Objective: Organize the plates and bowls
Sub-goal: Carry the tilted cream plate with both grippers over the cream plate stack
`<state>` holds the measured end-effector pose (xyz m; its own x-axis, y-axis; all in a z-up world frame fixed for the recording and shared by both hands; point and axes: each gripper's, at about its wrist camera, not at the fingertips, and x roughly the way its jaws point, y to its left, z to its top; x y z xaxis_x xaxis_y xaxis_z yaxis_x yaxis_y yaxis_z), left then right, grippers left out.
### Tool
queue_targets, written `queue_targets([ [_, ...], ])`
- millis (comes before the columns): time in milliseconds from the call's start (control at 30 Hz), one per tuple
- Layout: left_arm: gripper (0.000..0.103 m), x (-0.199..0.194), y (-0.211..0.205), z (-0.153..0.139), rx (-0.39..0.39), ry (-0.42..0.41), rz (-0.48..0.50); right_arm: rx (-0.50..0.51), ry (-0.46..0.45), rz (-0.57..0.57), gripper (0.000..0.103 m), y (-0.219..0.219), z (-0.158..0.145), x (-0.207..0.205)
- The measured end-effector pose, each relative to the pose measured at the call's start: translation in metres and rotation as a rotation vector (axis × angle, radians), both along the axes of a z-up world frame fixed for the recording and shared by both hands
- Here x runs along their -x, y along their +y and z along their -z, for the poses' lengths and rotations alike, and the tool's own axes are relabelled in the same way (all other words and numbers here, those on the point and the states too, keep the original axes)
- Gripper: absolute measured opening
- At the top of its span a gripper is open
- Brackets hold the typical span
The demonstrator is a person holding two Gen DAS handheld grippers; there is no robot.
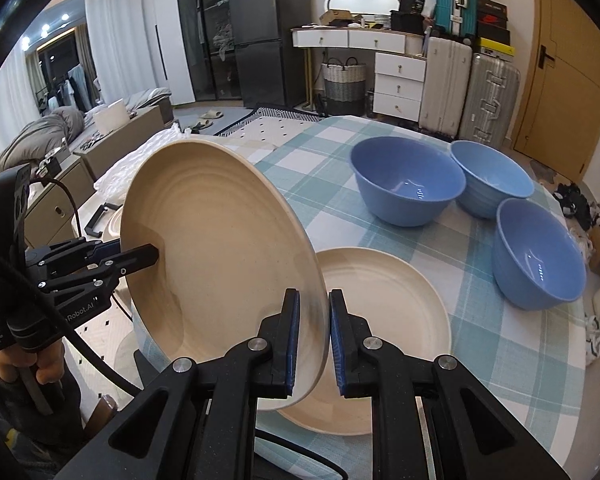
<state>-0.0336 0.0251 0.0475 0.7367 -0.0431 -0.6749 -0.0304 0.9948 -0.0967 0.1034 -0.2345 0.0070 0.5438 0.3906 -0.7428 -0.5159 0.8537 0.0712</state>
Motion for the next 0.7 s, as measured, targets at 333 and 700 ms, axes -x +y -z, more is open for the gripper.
queue_targets([
  [333, 0.018, -0.020, -0.036, -0.009, -0.016, 0.012, 0.054, -0.031, 0.008, 0.062, 0.015, -0.032, 0.000, -0.002],
  [700, 0.018, -0.046, -0.063, -0.015, -0.046, 0.030, 0.098, -0.060, 0.029, 0.125, 0.015, -0.057, 0.003, -0.009],
])
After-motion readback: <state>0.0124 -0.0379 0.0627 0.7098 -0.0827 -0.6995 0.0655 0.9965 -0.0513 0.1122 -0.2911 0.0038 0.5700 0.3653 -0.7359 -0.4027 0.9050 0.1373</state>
